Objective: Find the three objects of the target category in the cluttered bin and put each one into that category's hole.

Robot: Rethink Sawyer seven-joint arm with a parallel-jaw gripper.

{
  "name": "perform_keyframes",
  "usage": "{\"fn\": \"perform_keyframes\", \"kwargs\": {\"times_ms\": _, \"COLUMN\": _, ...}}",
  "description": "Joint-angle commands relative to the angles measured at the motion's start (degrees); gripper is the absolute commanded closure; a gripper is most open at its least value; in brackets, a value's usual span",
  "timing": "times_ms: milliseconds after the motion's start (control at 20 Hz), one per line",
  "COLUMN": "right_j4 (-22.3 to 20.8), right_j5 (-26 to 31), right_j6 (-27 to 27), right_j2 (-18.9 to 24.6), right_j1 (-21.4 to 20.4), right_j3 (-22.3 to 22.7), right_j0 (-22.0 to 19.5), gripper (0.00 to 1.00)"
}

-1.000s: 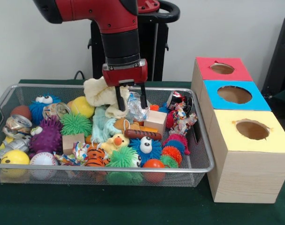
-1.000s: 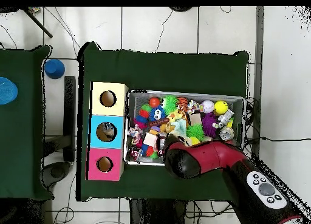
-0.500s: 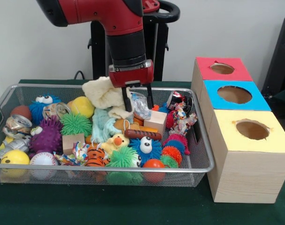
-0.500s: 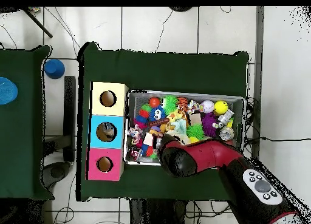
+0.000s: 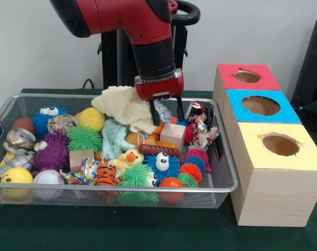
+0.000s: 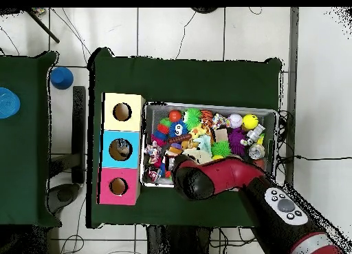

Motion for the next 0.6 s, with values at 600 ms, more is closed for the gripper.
{"fn": "perform_keyframes", "kwargs": {"times_ms": 600, "right_j4": 1.7, "right_j5": 0.5, "right_j6": 4.9, "right_j2": -4.3, "right_j1": 2.3, "right_j3": 0.5, "right_j0": 3.0, "gripper": 0.00}}
